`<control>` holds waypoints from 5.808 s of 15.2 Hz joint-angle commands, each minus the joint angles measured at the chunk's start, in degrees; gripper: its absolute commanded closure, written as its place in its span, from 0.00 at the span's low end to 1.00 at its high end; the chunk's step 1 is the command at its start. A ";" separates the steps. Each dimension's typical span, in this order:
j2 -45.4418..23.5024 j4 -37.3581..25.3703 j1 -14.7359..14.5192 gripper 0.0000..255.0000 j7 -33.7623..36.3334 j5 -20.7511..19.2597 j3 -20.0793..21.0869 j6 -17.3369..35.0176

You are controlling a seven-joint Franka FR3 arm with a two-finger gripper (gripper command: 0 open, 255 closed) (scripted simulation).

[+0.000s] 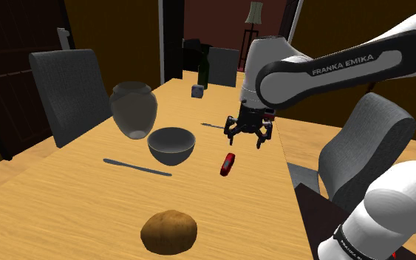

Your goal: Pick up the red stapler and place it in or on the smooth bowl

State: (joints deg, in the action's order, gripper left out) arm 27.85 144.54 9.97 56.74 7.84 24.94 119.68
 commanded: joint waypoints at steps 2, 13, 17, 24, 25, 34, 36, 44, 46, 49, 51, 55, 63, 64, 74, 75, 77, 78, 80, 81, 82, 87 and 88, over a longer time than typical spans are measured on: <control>-6.74 -1.70 3.17 0.00 12.22 -1.26 5.02 5.17; -20.17 -2.72 8.39 0.00 29.16 -9.23 10.84 16.07; -20.56 -2.56 8.47 0.00 29.40 -9.56 10.90 16.54; -20.56 -2.57 8.47 1.00 29.40 -9.56 10.90 16.53; -20.55 -2.56 8.46 1.00 29.41 -9.55 10.91 16.53; -18.57 -3.42 8.11 1.00 28.04 -7.97 10.47 14.05; -17.34 -4.07 7.88 1.00 27.25 -7.08 10.14 12.38; -13.19 -7.15 7.15 1.00 24.84 -4.61 8.76 5.70; -12.33 -8.05 7.02 1.00 24.39 -4.21 8.41 4.05; -11.17 -9.48 6.87 1.00 23.78 -3.72 7.92 1.58; -10.48 -10.49 6.79 1.00 23.43 -3.46 7.60 -0.05; -9.30 -12.65 6.69 1.00 22.83 -3.09 6.99 -3.28; -7.69 -17.51 6.69 1.00 21.95 -2.76 5.93 -9.61; -7.64 -17.62 6.68 1.00 21.93 -2.76 5.90 -9.76; -33.41 -42.31 5.17 1.00 38.87 -17.22 15.61 -14.03; -36.33 -45.35 4.09 1.00 40.51 -19.16 15.98 -15.06; -42.22 -51.85 1.36 1.00 43.44 -22.97 16.29 -17.48; -45.15 -55.35 -0.36 1.00 44.66 -24.77 16.13 -18.85; -51.53 -63.63 -4.49 1.00 46.74 -28.44 15.55 -22.19; -51.46 -62.83 -4.54 1.00 46.79 -28.35 15.27 -21.40; -51.45 -62.05 -4.45 1.00 46.89 -28.37 15.18 -20.64; -51.72 -58.50 -3.98 1.00 47.53 -28.74 14.94 -16.99; -51.82 -57.85 -3.91 1.00 47.67 -28.85 14.88 -16.29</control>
State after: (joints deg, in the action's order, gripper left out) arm -23.86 85.96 5.96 104.29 -20.88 39.90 102.57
